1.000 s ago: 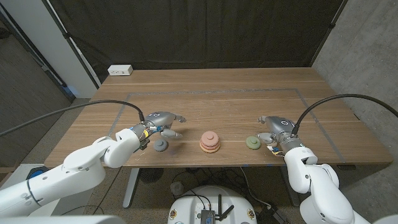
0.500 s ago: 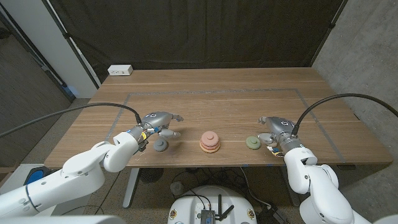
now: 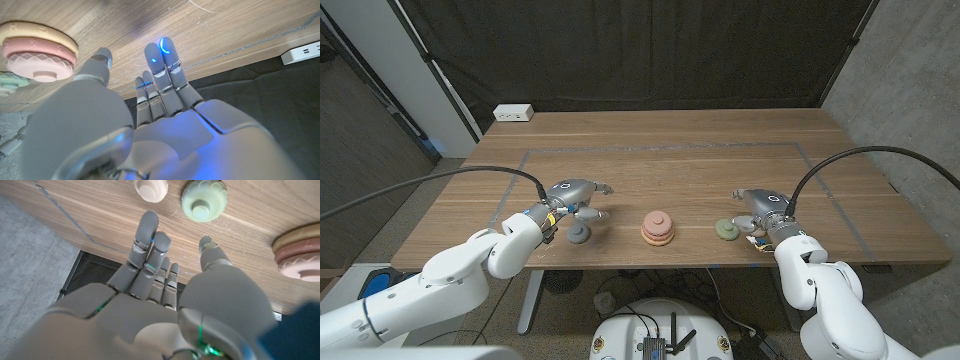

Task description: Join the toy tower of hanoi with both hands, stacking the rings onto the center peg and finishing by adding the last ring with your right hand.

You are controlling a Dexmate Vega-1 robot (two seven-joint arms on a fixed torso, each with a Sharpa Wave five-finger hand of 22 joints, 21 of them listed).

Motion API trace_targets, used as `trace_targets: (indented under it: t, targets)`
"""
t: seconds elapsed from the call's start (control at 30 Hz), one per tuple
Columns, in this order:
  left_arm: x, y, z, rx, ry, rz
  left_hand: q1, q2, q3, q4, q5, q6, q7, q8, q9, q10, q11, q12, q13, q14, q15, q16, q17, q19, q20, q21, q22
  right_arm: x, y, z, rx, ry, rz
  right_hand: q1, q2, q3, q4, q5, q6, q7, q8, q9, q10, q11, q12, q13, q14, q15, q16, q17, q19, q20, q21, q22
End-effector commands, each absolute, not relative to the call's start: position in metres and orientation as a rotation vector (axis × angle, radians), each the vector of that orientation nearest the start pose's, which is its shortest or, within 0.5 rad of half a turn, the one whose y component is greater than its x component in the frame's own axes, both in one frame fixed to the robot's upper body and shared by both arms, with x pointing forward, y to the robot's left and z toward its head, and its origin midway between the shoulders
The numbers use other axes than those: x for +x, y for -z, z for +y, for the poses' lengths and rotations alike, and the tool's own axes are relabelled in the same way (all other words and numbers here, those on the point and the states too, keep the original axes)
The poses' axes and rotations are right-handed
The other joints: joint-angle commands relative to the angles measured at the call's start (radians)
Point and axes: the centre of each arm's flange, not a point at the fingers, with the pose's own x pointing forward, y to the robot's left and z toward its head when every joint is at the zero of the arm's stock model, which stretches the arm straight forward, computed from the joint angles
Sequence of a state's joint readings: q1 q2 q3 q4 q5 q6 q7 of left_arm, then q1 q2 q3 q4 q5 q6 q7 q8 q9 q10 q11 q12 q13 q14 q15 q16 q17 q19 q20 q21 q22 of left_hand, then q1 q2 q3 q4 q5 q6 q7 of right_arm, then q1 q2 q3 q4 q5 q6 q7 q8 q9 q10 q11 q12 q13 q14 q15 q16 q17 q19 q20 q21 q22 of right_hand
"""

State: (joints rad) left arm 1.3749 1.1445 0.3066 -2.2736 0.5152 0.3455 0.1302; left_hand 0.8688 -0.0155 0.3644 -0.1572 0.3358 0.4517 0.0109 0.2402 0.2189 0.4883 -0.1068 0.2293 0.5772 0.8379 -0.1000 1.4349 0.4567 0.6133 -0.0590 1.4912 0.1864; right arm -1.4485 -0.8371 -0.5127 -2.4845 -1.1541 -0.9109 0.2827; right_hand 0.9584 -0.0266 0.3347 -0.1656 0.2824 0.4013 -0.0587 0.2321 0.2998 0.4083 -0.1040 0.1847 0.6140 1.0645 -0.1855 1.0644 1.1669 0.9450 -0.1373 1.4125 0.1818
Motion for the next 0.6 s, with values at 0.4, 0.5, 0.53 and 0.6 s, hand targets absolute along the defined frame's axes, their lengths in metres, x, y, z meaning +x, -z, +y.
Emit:
trace_targets:
  t: [0.4, 0.5, 0.53, 0.6]
  targets:
    - [0.4684, 0.0577, 0.2467, 1.527, 0.019, -0.607, -0.003, 0.017, 0.014, -0.001, 0.005, 0.018, 0.002, -0.002, 0.004, 0.014, 0.003, -0.005, 0.002, 0.012, -0.118, 0.002, 0.003, 0.009, -0.114, 0.006, 0.001, 0.4165, 0.1029, -0.1971, -1.585, 0.140, -0.181, 0.009, -0.041, -0.040, 0.011, -0.035, -0.057, 0.023, -0.018, -0.001, -0.062, 0.023, 0.004, -0.014, -0.025, -0.033, -0.015, -0.052, -0.027, -0.078, -0.008, 0.003]
    - [0.4686, 0.0575, 0.2468, 1.527, 0.018, -0.605, -0.005, 0.019, 0.015, 0.000, 0.006, 0.019, 0.001, -0.003, 0.004, 0.017, 0.002, -0.004, 0.003, 0.012, -0.118, 0.001, 0.003, 0.011, -0.114, 0.006, 0.000, 0.4176, 0.1037, -0.1958, -1.596, 0.133, -0.170, 0.005, -0.043, -0.046, 0.013, -0.039, -0.059, 0.027, -0.019, -0.002, -0.070, 0.023, 0.003, -0.016, -0.034, -0.032, -0.022, -0.064, -0.032, -0.078, -0.010, 0.003]
    - [0.4687, 0.0575, 0.2468, 1.527, 0.019, -0.605, -0.006, 0.020, 0.015, 0.000, 0.006, 0.020, 0.001, -0.003, 0.005, 0.017, 0.003, -0.005, 0.003, 0.012, -0.118, 0.001, 0.004, 0.011, -0.114, 0.006, 0.000, 0.4180, 0.1039, -0.1955, -1.597, 0.132, -0.168, 0.004, -0.043, -0.047, 0.014, -0.040, -0.062, 0.027, -0.020, -0.003, -0.076, 0.028, 0.002, -0.017, -0.035, -0.032, -0.022, -0.066, -0.034, -0.078, -0.010, 0.003]
    - [0.4688, 0.0574, 0.2466, 1.528, 0.019, -0.604, -0.007, 0.021, 0.016, 0.001, 0.006, 0.022, 0.001, -0.003, 0.005, 0.021, 0.005, -0.003, 0.004, 0.011, -0.118, -0.001, 0.002, 0.010, -0.114, 0.006, 0.000, 0.4187, 0.1044, -0.1953, -1.599, 0.129, -0.163, 0.004, -0.044, -0.049, 0.014, -0.041, -0.067, 0.027, -0.021, -0.003, -0.079, 0.028, 0.002, -0.018, -0.037, -0.032, -0.023, -0.068, -0.038, -0.078, -0.011, 0.003]
